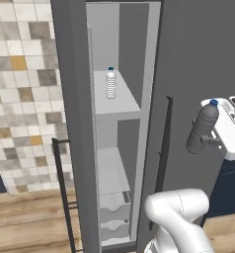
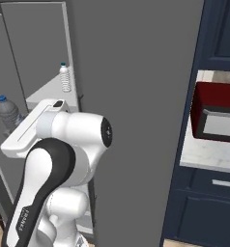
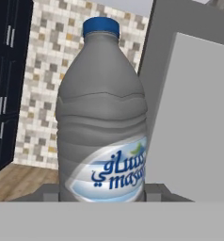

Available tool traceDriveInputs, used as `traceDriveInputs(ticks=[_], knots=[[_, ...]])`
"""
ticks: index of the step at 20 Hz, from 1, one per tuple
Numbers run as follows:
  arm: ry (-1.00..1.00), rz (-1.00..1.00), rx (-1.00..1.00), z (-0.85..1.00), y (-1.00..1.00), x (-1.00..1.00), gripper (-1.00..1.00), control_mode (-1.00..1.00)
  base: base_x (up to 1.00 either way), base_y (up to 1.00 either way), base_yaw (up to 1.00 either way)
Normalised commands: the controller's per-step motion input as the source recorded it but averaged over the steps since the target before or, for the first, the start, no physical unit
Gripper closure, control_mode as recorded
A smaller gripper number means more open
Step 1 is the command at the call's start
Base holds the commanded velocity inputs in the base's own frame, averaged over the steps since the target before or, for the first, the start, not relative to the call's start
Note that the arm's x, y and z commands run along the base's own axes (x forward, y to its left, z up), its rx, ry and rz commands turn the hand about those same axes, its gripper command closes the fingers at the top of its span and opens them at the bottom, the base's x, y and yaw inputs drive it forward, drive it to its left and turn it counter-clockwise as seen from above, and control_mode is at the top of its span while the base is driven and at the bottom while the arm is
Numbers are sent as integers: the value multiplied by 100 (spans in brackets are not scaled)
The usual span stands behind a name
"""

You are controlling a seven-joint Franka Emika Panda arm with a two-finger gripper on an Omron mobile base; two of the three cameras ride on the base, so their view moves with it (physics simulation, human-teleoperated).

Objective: Take the bottled waters from the counter and place them in the freezer to freeze. Close the freezer door after placing the bottles.

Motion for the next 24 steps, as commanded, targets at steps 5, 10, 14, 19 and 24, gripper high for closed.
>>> traceDriveInputs(ticks=[5,10,14,19,24], knots=[[0,0,0,0,0,0,100,100,14,0,0],[0,0,0,0,0,0,100,100,19,0,0],[0,0,0,0,0,0,100,100,21,12,0],[0,0,0,0,0,0,100,100,15,18,0],[0,0,0,0,0,0,100,100,11,25,0]])
